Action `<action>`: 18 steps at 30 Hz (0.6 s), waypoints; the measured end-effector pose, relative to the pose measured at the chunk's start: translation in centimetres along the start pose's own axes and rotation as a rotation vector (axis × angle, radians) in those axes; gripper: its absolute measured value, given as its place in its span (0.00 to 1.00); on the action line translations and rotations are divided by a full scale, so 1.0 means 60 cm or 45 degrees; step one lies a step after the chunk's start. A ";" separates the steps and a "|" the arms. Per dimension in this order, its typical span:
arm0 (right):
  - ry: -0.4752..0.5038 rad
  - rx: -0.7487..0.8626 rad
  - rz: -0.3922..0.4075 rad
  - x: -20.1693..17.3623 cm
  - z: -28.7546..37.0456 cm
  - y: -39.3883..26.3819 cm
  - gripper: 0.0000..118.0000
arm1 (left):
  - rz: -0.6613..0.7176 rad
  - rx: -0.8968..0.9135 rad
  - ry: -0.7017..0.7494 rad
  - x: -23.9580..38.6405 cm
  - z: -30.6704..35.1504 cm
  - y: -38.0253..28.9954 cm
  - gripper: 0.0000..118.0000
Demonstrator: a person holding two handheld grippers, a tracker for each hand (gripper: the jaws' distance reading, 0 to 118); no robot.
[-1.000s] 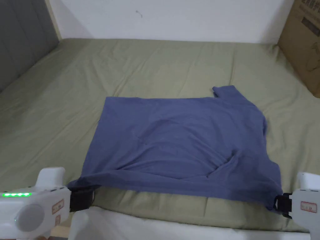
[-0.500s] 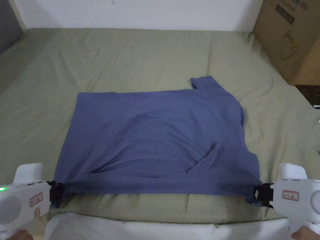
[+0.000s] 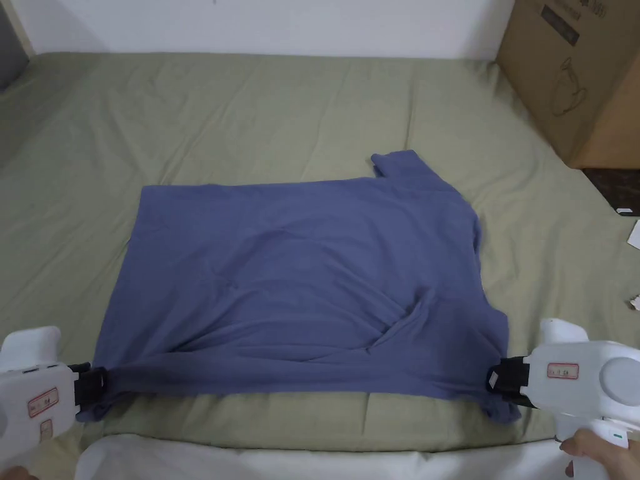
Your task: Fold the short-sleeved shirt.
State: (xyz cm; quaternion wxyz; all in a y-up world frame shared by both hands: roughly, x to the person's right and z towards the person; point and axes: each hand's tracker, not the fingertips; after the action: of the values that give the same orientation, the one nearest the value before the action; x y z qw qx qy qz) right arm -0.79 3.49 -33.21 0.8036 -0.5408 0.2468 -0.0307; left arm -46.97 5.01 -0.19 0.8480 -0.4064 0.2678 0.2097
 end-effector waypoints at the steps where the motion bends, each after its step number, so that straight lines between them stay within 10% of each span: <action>1: -0.012 0.019 0.006 -0.005 0.008 0.002 0.01 | -0.001 0.004 -0.002 0.000 0.003 0.001 0.02; 18: -0.062 0.166 0.232 -0.072 0.062 0.132 0.01 | -0.137 0.074 0.020 0.019 0.000 0.124 0.02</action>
State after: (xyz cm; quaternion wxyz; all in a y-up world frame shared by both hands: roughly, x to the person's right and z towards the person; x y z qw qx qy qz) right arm -4.69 11.29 -37.58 0.8423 -0.4631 0.2730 0.0395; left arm -50.36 9.50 -5.16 0.8674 -0.3971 0.2580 0.1529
